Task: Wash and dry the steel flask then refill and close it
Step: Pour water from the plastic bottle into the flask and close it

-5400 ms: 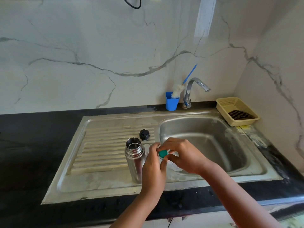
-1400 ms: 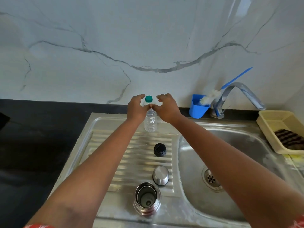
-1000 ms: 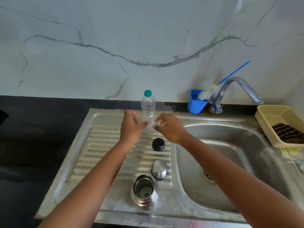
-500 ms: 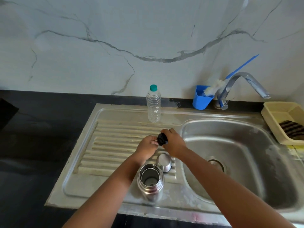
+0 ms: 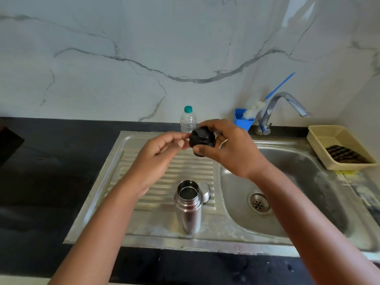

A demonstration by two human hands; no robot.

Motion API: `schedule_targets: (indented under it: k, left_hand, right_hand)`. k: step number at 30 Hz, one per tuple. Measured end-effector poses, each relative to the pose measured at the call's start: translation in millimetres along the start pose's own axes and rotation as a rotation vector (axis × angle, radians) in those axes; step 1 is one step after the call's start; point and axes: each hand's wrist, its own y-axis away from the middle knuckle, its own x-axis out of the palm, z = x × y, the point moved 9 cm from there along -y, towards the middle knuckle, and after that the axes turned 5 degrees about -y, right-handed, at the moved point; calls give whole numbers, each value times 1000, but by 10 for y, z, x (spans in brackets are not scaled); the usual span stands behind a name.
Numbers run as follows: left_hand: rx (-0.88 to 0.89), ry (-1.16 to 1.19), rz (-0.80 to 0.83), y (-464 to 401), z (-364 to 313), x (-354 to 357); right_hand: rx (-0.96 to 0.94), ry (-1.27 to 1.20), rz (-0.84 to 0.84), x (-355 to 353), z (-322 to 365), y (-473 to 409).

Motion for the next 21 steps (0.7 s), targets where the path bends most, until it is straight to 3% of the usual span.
schedule_targets:
  k: [11,21]
  left_hand:
    - [-13,67,122,676,432,185]
    - [-60,-65,69,672,784,417]
  right_hand:
    - [15,-21,164,338,47,534]
    - [-47,96,277,526,142,624]
